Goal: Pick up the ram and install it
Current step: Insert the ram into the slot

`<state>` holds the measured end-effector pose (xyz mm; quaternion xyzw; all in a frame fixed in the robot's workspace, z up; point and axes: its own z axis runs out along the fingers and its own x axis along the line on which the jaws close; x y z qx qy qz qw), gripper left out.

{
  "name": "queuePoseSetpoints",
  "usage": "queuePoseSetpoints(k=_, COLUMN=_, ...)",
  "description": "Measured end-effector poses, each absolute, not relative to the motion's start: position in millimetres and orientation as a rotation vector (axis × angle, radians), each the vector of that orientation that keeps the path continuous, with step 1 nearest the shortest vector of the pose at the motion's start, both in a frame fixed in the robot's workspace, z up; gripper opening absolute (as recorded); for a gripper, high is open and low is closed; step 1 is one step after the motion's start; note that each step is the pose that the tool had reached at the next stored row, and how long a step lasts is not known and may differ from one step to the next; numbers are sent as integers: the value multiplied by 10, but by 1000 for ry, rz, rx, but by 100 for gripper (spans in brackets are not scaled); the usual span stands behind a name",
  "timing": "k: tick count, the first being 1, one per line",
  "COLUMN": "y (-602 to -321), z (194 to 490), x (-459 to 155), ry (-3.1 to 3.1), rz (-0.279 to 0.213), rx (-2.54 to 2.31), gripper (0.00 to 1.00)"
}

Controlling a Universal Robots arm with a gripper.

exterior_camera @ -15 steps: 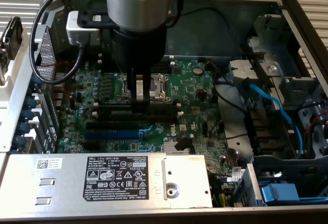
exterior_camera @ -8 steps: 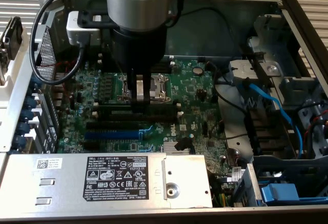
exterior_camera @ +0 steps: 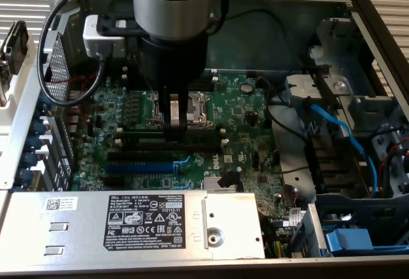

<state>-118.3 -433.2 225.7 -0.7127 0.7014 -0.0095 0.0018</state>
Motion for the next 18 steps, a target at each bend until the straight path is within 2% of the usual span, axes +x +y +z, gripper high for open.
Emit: queuePoseSetpoints(k=18, y=-4332, z=2245, x=-1188, ry=2199, rz=-30, rx=-2238, gripper=13)
